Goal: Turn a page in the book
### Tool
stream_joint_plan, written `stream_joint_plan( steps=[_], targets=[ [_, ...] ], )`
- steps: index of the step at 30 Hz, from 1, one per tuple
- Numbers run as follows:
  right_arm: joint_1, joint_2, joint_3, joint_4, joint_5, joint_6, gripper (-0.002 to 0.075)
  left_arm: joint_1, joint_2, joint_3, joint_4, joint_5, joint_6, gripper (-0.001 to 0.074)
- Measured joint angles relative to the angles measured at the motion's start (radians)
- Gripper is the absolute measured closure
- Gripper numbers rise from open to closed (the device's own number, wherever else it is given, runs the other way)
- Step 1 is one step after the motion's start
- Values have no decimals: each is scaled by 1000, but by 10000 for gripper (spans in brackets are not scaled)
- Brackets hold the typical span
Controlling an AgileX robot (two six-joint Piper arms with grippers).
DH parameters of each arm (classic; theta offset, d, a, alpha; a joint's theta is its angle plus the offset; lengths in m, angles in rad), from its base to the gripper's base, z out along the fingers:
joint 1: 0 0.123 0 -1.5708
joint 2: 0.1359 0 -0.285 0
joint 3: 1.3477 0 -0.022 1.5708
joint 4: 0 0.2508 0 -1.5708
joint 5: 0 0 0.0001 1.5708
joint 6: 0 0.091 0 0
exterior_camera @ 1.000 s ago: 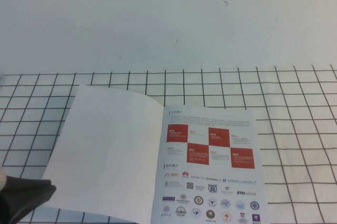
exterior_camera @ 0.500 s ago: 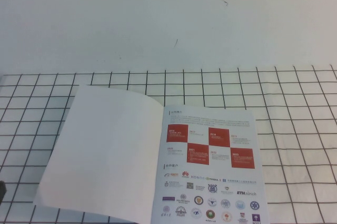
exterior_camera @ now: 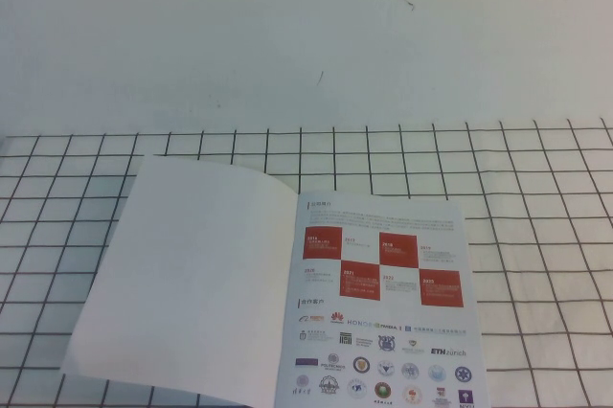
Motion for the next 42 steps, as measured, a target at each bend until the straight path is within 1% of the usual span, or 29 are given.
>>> stream_joint_plan(
  steps=[26,31,36,38,42],
  targets=[
    [0,-6,0,2,19,1,727,6,-2,-2,-4,13,-15,738],
    [0,-66,0,-45,11,-4,727,6,-2,-2,-4,15,-15,738],
    [-14,-162,29,-169,-75,82,727,6,-2,-2,-4,15,-15,738],
    [-32,-217,75,-211,-144,130,727,6,-2,-2,-4,15,-15,738],
    [-70,-363,233,-266,-303,212,727,6,-2,-2,-4,15,-15,738]
  ],
)
